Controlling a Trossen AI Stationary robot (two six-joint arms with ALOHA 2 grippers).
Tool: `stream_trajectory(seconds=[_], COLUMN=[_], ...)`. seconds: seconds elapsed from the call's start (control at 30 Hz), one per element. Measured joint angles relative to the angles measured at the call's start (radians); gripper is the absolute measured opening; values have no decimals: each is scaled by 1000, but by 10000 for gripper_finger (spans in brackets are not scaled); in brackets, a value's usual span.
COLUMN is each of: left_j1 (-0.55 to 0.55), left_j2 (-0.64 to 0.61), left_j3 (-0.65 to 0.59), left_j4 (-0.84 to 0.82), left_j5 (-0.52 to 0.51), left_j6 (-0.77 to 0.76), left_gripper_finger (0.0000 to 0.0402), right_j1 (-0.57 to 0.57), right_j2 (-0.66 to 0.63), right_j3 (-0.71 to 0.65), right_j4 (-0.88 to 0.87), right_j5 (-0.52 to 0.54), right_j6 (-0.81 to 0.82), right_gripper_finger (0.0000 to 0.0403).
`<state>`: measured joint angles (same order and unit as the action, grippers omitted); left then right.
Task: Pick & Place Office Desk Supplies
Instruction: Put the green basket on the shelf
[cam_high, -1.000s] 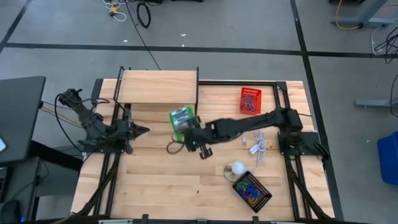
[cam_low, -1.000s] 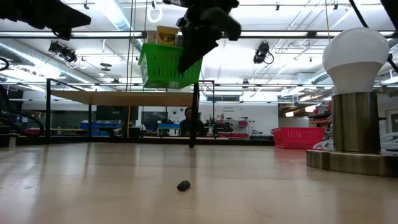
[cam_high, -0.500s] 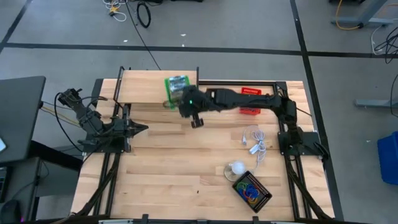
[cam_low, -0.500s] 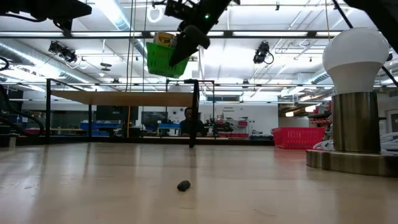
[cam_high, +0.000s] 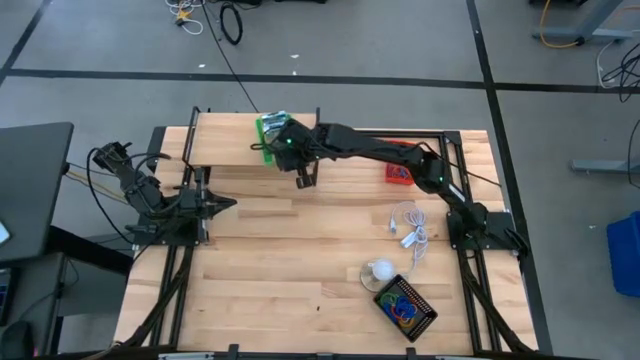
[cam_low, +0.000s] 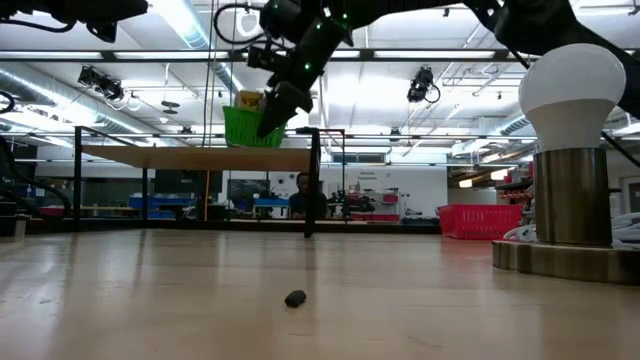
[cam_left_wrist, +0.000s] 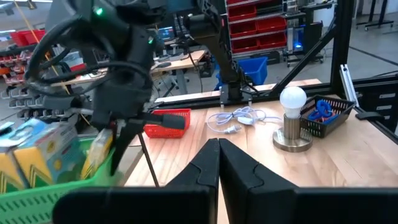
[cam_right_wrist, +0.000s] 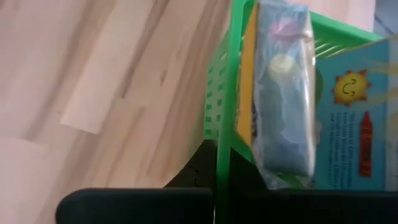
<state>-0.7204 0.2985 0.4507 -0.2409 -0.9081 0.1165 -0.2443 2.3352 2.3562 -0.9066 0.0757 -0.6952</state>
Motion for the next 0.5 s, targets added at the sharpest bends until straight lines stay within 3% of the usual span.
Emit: stream_trajectory(seconds=[0.5], left_j1=[0], left_j2=[0], left_j3=[0], left_j4=[0], left_j5=[11], left_j6=[2], left_gripper_finger=[9], right_j1=[-34], right_j2=[12], right_j3=[-5], right_j4=[22], right_j5=[18], right_j6=[-20], right_gripper_finger=[0])
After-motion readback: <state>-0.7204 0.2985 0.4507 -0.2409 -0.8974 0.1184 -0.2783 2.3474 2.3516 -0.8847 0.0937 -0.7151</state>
